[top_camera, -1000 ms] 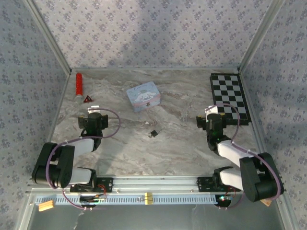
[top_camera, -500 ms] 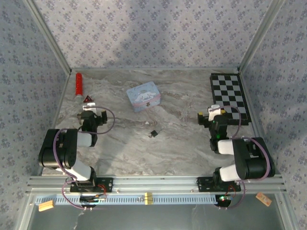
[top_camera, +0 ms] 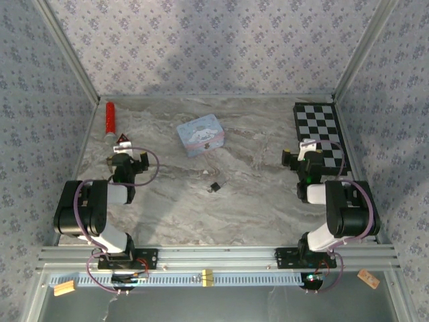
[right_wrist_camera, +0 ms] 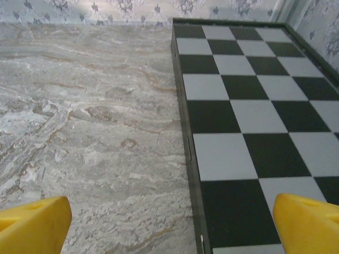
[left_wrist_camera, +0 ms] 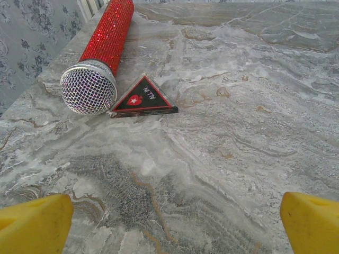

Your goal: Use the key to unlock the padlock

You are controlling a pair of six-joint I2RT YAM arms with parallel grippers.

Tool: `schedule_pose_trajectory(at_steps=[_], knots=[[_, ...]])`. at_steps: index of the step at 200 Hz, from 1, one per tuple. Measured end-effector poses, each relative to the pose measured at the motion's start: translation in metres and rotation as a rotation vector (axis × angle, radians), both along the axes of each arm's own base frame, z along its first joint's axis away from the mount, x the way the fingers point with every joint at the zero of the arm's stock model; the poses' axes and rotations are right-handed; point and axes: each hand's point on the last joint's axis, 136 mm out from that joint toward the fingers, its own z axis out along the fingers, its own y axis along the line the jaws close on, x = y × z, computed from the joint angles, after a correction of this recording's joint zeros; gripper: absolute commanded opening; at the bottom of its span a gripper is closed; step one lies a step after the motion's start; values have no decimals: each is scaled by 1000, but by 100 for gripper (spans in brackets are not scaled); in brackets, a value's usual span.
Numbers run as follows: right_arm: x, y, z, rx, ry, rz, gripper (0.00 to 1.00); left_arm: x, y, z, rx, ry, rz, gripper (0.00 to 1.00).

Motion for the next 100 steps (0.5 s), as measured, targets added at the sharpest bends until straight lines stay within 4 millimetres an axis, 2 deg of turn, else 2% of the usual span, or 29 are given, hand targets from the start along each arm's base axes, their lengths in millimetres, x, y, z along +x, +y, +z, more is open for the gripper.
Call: schedule_pose_trajectory(at_steps=[100], knots=[[-1, 1, -3, 4, 12, 0, 99, 0, -1, 0, -3, 0, -6, 100]])
